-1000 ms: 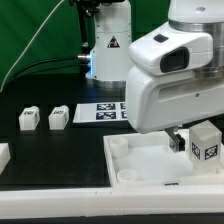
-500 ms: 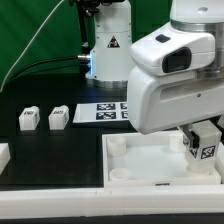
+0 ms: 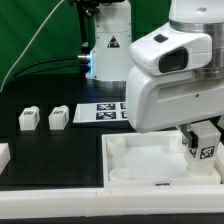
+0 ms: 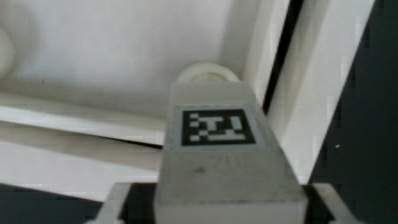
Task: Assemble one leg
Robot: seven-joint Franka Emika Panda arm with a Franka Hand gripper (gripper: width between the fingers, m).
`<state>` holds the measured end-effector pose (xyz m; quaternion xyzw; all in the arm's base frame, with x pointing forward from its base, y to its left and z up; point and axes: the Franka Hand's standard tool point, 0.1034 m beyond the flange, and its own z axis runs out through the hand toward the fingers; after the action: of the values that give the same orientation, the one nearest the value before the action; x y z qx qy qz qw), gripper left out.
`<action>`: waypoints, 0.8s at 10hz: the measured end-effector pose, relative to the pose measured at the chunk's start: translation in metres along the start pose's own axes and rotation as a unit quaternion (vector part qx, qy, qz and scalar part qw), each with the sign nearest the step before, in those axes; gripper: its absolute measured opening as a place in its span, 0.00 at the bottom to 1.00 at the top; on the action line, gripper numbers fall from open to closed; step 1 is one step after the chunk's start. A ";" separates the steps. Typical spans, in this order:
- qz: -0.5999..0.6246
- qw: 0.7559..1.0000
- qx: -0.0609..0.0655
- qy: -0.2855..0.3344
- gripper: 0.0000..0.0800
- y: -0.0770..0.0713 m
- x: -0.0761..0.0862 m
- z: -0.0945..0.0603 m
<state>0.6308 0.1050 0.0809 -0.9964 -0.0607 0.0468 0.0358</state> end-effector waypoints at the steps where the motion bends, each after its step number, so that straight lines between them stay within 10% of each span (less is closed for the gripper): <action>1: 0.045 0.999 0.000 0.000 0.37 0.000 0.000 0.000; 4: 0.169 0.986 0.002 -0.001 0.37 -0.002 0.000 0.000; 8: 0.417 0.909 0.001 -0.002 0.37 0.000 -0.001 0.001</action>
Offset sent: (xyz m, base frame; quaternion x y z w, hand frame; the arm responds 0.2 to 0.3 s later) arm 0.0000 0.0000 0.0000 0.0000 0.0000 0.1790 0.9838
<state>0.6298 0.1048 0.0798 -0.9308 0.3604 0.0593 0.0142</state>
